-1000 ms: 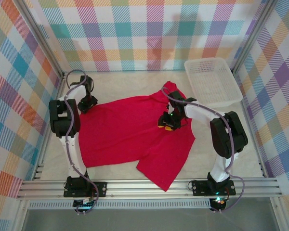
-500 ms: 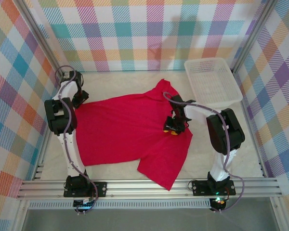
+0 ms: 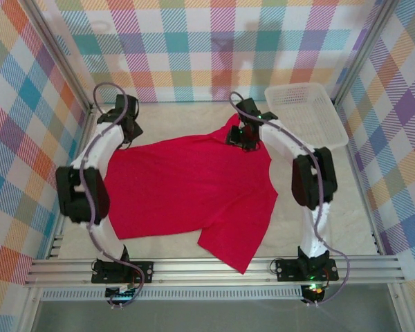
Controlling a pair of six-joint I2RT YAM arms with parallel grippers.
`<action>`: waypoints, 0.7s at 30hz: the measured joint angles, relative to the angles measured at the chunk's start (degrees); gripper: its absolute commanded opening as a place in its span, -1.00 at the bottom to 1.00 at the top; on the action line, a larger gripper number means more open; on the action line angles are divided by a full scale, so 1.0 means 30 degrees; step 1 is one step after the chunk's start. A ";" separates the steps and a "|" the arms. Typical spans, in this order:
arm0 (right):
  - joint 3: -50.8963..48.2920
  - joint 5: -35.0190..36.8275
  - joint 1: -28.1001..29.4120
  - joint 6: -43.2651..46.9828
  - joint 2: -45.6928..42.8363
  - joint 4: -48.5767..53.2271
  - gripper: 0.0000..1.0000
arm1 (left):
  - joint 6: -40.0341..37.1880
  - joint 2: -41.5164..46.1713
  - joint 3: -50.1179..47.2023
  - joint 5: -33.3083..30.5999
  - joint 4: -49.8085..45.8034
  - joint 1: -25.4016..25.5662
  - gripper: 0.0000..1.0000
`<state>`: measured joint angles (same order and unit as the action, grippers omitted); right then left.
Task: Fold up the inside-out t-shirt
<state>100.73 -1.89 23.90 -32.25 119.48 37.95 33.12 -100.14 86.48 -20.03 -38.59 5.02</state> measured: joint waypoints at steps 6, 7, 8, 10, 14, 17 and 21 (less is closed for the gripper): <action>0.5049 0.0525 -0.0466 -0.0007 0.5158 0.0707 -0.14 | 0.0313 0.3789 -0.4634 0.1151 0.1814 0.0393 0.31; 0.5413 0.0634 -0.0510 -0.0015 0.5595 0.0925 -0.14 | 0.0408 0.3949 -0.5246 0.1326 0.1931 0.0372 0.31; 0.5683 0.0678 -0.0546 -0.0007 0.5901 0.1122 -0.14 | 0.0510 0.4022 -0.5632 0.1399 0.1945 0.0364 0.31; 0.6003 0.0794 -0.0554 -0.0007 0.6251 0.1443 -0.15 | 0.0670 0.4153 -0.6411 0.1683 0.1974 0.0357 0.31; 0.6528 0.0780 -0.0554 -0.0044 0.6441 0.1814 -0.36 | 0.0816 0.4430 -0.6907 0.2193 0.1982 0.0357 0.30; 0.6936 0.0758 -0.0554 -0.0109 0.6506 0.1807 -0.63 | 0.0962 0.4685 -0.6907 0.2382 0.2018 0.0357 0.29; 0.7286 0.0634 -0.0554 -0.0262 0.6637 0.1829 -0.95 | 0.1035 0.4801 -0.6914 0.2477 0.2069 0.0357 0.29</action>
<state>122.58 0.01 22.24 -33.04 139.39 43.44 36.23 -85.73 65.73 -12.60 -32.38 6.09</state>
